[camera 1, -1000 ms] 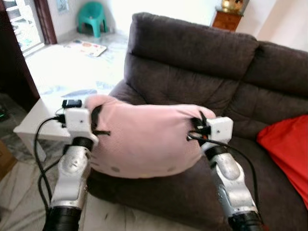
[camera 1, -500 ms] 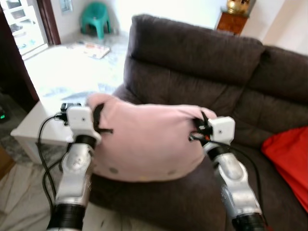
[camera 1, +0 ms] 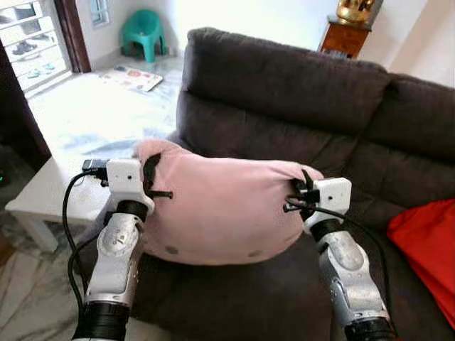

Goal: Move the pillow to the sofa from floor

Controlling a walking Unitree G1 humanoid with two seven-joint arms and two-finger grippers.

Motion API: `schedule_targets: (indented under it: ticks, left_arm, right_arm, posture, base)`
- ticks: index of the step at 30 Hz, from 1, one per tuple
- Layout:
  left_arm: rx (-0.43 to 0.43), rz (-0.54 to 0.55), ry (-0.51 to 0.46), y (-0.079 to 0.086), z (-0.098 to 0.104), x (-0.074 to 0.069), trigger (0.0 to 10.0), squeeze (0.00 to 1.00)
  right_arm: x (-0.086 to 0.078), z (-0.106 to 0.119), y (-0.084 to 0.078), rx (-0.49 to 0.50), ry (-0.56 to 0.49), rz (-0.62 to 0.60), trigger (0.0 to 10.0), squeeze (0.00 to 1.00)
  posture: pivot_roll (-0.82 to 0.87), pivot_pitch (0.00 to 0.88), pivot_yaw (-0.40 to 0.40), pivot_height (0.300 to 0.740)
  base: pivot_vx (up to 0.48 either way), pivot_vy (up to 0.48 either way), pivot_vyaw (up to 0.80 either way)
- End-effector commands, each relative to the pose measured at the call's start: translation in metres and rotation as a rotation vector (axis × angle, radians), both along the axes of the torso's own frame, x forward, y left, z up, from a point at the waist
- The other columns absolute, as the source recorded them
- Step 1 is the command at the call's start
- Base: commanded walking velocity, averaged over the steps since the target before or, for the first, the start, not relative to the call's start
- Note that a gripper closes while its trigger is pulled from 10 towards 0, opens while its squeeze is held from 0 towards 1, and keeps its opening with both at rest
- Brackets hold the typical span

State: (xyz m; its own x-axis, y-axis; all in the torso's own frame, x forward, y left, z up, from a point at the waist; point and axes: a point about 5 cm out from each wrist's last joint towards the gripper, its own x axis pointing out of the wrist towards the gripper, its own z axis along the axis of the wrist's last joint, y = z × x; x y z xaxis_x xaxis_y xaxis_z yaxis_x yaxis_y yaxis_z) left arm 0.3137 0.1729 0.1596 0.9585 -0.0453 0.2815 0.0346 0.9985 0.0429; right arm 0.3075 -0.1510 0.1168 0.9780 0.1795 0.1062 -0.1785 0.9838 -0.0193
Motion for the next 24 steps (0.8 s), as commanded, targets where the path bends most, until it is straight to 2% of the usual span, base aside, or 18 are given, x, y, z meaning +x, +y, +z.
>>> schedule_targets:
  ticks: [1, 15, 17, 22, 24]
  left_arm:
    - [-0.007, 0.019, -0.051, 0.005, 0.013, 0.001, 10.0, 0.00]
    - [-0.009, 0.003, -0.031, 0.002, 0.009, 0.002, 10.0, 0.00]
    - [-0.016, -0.003, -0.019, 0.001, 0.008, 0.002, 10.0, 0.00]
    - [-0.070, -0.087, 0.101, -0.005, -0.009, 0.002, 10.0, 0.00]
    - [-0.076, -0.100, 0.110, -0.006, -0.011, 0.002, 10.0, 0.00]
  right_arm:
    - [0.005, 0.020, -0.003, 0.004, -0.089, -0.020, 10.0, 0.00]
    - [0.006, 0.020, -0.006, -0.009, -0.077, -0.041, 10.0, 0.00]
    - [0.006, 0.019, -0.007, -0.013, -0.071, -0.049, 10.0, 0.00]
    - [0.017, 0.020, -0.018, -0.047, -0.034, -0.132, 10.0, 0.00]
    - [0.020, 0.021, -0.020, -0.058, -0.022, -0.148, 10.0, 0.00]
  posture:
    - [0.12, 0.000, -0.136, 0.740]
    - [0.12, 0.000, -0.139, 0.740]
    - [0.12, 0.000, -0.140, 0.740]
    - [0.12, 0.000, -0.143, 0.740]
    - [0.12, 0.000, -0.143, 0.740]
  base:
    - [0.292, 0.000, 0.00]
    - [0.292, 0.000, 0.00]
    - [0.000, 0.000, 0.00]
    - [0.000, 0.000, 0.00]
    - [0.000, 0.000, 0.00]
